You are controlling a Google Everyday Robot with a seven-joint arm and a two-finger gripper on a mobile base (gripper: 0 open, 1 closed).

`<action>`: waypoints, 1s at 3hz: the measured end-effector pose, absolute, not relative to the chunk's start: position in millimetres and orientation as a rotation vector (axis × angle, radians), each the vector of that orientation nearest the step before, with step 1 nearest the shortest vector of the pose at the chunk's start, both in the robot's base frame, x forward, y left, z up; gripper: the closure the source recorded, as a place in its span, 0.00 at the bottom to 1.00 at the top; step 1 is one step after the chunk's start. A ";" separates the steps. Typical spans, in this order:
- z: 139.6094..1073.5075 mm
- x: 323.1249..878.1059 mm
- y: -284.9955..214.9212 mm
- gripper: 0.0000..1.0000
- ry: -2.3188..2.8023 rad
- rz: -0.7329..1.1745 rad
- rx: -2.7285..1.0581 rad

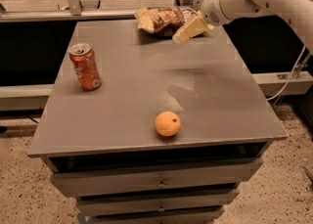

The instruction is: Move brown chip bag near coke can

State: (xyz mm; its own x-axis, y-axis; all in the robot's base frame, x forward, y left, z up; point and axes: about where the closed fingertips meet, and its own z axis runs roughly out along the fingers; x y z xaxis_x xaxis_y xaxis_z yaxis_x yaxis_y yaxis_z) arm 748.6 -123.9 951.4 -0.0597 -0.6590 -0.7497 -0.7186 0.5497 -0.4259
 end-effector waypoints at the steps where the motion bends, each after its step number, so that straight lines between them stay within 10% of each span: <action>1: 935.1 792.6 -117.0 0.00 1.748 0.115 -1.061; 3: 891.3 843.4 -124.9 0.00 1.825 0.099 -1.004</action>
Offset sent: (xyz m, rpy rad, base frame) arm 0.1087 -0.0066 -0.0636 0.0889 0.0351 -0.1229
